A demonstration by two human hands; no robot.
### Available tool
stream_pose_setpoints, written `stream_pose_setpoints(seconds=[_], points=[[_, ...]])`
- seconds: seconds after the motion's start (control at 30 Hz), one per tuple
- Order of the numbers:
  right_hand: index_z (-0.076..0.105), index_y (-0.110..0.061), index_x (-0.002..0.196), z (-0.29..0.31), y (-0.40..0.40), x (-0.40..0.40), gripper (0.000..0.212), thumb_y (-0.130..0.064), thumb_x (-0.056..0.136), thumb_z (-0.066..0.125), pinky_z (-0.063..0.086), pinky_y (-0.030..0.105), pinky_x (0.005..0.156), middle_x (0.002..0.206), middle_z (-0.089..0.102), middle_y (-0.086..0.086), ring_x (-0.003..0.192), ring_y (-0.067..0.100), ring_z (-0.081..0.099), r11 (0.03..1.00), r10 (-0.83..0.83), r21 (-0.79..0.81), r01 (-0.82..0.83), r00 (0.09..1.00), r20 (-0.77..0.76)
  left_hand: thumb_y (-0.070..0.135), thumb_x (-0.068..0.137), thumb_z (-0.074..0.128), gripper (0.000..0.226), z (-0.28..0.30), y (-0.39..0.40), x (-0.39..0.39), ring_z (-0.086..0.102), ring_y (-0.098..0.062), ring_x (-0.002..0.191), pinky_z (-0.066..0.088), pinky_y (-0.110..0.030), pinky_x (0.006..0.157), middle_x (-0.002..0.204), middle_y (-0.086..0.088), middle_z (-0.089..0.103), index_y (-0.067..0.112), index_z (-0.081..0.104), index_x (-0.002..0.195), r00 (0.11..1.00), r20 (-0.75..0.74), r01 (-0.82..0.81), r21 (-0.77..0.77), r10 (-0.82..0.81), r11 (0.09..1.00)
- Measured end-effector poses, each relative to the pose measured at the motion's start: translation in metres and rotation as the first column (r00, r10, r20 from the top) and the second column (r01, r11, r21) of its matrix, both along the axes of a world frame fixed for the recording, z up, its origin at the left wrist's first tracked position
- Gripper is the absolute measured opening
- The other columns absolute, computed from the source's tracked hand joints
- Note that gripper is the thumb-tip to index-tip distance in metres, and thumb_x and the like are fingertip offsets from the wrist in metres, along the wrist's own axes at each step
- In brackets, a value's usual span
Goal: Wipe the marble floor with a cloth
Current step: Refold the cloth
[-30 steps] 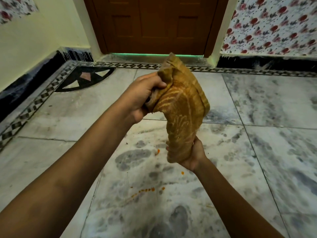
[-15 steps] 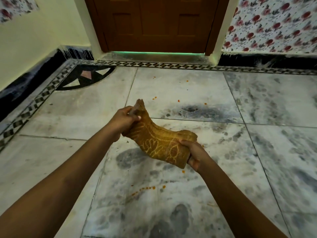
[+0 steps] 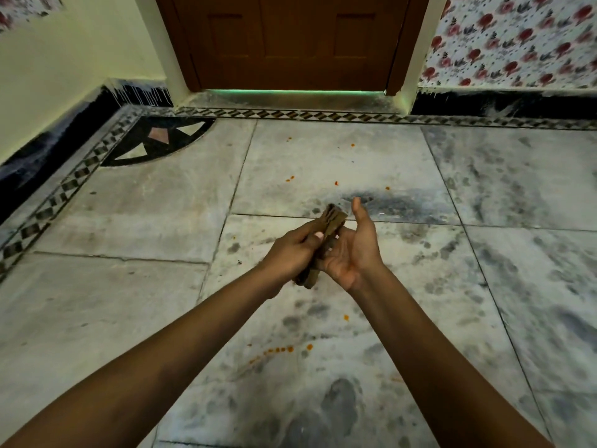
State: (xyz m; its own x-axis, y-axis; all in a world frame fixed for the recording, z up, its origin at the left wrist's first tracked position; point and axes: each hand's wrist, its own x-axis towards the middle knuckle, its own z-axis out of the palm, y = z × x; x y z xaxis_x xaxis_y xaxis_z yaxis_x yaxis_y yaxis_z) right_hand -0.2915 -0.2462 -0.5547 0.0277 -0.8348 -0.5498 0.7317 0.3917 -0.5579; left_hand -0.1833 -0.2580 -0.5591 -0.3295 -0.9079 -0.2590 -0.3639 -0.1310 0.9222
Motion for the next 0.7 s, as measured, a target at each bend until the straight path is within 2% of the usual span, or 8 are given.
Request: stream_pose_setpoints(seconds=[0.1, 0.2, 0.27, 0.37, 0.43, 0.47, 0.57, 0.7], points=[[0.061, -0.006, 0.110, 0.003, 0.000, -0.005, 0.077, -0.072, 0.083, 0.032, 0.040, 0.054, 0.096, 0.110, 0.062, 0.018, 0.110, 0.036, 0.056, 0.993, 0.089, -0.083, -0.084, 0.994, 0.056, 0.039, 0.091, 0.054, 0.035, 0.003, -0.002, 0.006, 0.058, -0.007, 0.109, 0.046, -0.028, 0.094, 0.121, 0.010, 0.062, 0.038, 0.053, 0.127, 0.995, -0.060, 0.084, 0.028, -0.082, 0.996], [0.061, -0.008, 0.111, 0.005, 0.001, -0.013, 0.081, -0.075, 0.081, 0.027, 0.047, 0.045, 0.080, 0.094, 0.066, 0.015, 0.084, 0.027, 0.064, 0.979, 0.179, -0.093, -0.179, 0.984, -0.013, 0.022, 0.090, 0.057, 0.029, 0.002, -0.011, 0.013, 0.063, -0.015, 0.102, 0.050, -0.029, 0.085, 0.112, 0.000, 0.067, 0.024, 0.060, 0.119, 0.999, -0.044, -0.024, -0.025, 0.022, 0.999], [0.061, -0.011, 0.110, 0.002, 0.001, -0.020, 0.072, -0.071, 0.085, 0.029, 0.045, 0.036, 0.073, 0.089, 0.061, 0.010, 0.076, 0.023, 0.060, 0.971, 0.224, -0.054, -0.234, 0.964, -0.139, 0.018, 0.093, 0.051, 0.020, 0.004, -0.017, 0.019, 0.065, -0.021, 0.089, 0.053, -0.029, 0.069, 0.104, -0.008, 0.068, 0.016, 0.063, 0.109, 0.966, -0.157, -0.180, 0.168, 0.206, 0.969], [0.056, -0.009, 0.121, -0.013, 0.002, -0.027, 0.051, -0.050, 0.095, 0.040, 0.046, 0.035, 0.091, 0.122, 0.060, 0.011, 0.108, 0.026, 0.058, 0.993, 0.114, 0.047, -0.104, 0.915, -0.386, 0.024, 0.093, 0.048, 0.020, 0.011, -0.023, 0.031, 0.063, -0.022, 0.073, 0.054, -0.026, 0.051, 0.089, -0.009, 0.066, 0.011, 0.060, 0.104, 0.856, -0.307, -0.225, 0.504, 0.416, 0.834], [0.053, -0.013, 0.125, -0.023, 0.007, -0.027, 0.045, -0.044, 0.093, 0.050, 0.045, 0.035, 0.090, 0.129, 0.056, 0.007, 0.115, 0.025, 0.054, 0.994, 0.079, 0.107, -0.029, 0.865, -0.496, 0.025, 0.093, 0.045, 0.022, 0.013, -0.025, 0.038, 0.063, -0.022, 0.069, 0.055, -0.026, 0.052, 0.083, -0.007, 0.065, 0.010, 0.059, 0.104, 0.785, -0.394, -0.188, 0.584, 0.478, 0.790], [0.052, -0.015, 0.126, -0.028, 0.010, -0.025, 0.049, -0.047, 0.089, 0.054, 0.046, 0.037, 0.088, 0.127, 0.056, 0.006, 0.114, 0.025, 0.054, 0.990, 0.114, 0.122, -0.064, 0.879, -0.464, 0.025, 0.093, 0.043, 0.023, 0.015, -0.025, 0.040, 0.063, -0.021, 0.067, 0.055, -0.026, 0.052, 0.080, -0.007, 0.065, 0.010, 0.059, 0.101, 0.760, -0.423, -0.175, 0.598, 0.494, 0.782], [0.057, -0.011, 0.117, -0.032, 0.012, -0.016, 0.050, -0.049, 0.084, 0.059, 0.055, 0.041, 0.074, 0.115, 0.064, 0.013, 0.096, 0.028, 0.065, 0.982, 0.188, 0.025, -0.186, 0.974, -0.124, 0.028, 0.093, 0.043, 0.025, 0.019, -0.021, 0.041, 0.064, -0.021, 0.068, 0.056, -0.027, 0.055, 0.084, -0.009, 0.064, 0.011, 0.059, 0.102, 0.744, -0.476, -0.117, 0.598, 0.469, 0.793], [0.059, -0.014, 0.113, -0.027, 0.004, -0.013, 0.031, -0.025, 0.085, 0.066, 0.056, 0.036, 0.055, 0.108, 0.067, 0.012, 0.087, 0.030, 0.065, 0.998, 0.069, -0.001, -0.071, 0.980, -0.187, 0.037, 0.077, 0.063, 0.050, 0.012, -0.014, 0.037, 0.065, -0.027, 0.096, 0.058, -0.040, 0.073, 0.111, -0.013, 0.067, 0.011, 0.058, 0.119, 0.825, -0.435, -0.077, 0.545, 0.360, 0.835]])
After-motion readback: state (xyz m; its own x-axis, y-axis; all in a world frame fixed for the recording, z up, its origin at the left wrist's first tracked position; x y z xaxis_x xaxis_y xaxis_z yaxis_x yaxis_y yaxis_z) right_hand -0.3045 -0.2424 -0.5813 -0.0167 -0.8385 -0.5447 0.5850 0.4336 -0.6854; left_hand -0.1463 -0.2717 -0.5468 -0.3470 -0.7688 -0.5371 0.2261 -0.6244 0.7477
